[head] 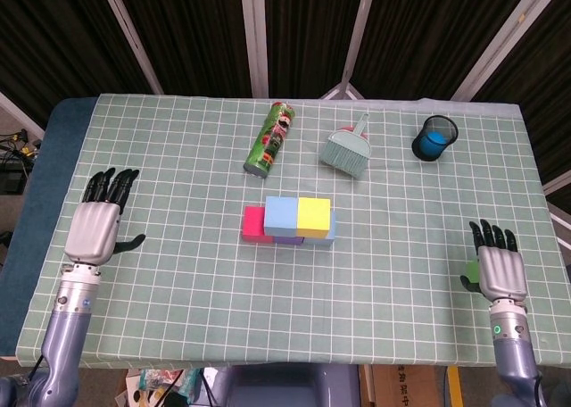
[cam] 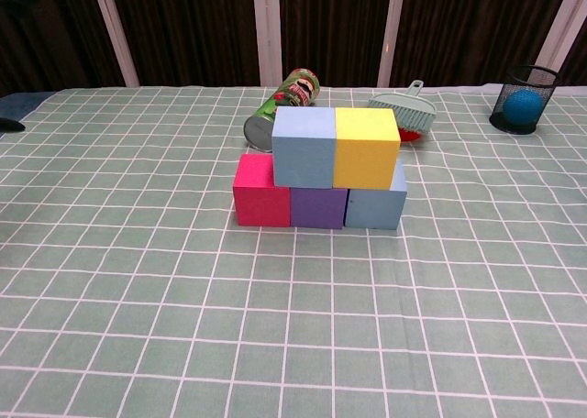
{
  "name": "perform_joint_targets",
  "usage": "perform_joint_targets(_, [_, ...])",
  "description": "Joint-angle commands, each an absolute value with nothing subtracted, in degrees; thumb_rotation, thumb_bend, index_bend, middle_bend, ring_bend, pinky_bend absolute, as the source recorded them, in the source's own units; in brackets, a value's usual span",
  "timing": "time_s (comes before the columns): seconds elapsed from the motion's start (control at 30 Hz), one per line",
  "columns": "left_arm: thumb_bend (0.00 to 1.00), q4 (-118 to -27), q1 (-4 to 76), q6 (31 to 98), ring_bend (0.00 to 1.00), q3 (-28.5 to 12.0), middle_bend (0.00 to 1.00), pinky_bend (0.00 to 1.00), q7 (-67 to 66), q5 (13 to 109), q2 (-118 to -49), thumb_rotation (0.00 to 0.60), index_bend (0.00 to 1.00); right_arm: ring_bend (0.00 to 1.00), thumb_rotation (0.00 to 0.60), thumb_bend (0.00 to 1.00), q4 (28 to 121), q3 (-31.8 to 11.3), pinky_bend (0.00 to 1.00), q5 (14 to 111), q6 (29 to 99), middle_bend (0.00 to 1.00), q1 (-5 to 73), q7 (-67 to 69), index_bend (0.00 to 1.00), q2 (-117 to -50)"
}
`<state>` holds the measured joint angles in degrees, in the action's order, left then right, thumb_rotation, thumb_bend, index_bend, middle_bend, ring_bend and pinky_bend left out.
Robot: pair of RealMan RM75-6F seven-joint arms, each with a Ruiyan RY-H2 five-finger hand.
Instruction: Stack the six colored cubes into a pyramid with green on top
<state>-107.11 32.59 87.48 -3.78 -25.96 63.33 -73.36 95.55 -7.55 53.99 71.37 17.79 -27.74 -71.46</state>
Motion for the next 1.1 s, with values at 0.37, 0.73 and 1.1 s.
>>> perform_joint_targets(0.37, [0.12, -111.6, 30.8, 86.2, 0.02, -6.7, 0.07, 0.05, -25.0, 63.9, -70.4, 0.6, 0.0, 0.0, 0.6, 0.25, 96.1, -7.7, 0.0, 49.5, 69.6, 0.0, 19.4, -31.8, 0.0, -72.4])
perform_joint_targets(0.73, [0.12, -114.1, 29.7, 85.1, 0.02, -7.9, 0.07, 0.05, -24.8, 64.5, -69.1, 0.6, 0.0, 0.0, 0.6, 0.25, 103.7, -5.8, 0.0, 47.0, 72.3, 0.0, 18.5, -36.6, 0.0, -67.7])
perform_joint_targets(1.1, [0.12, -115.4, 28.9, 84.4, 0.02, -8.6, 0.07, 0.05, -24.6, 65.4, -68.6, 0.6, 0.0, 0.0, 0.6, 0.25, 105.2, -4.2, 0.0, 45.0, 71.5, 0.02, 18.0, -37.5, 0.0, -63.6])
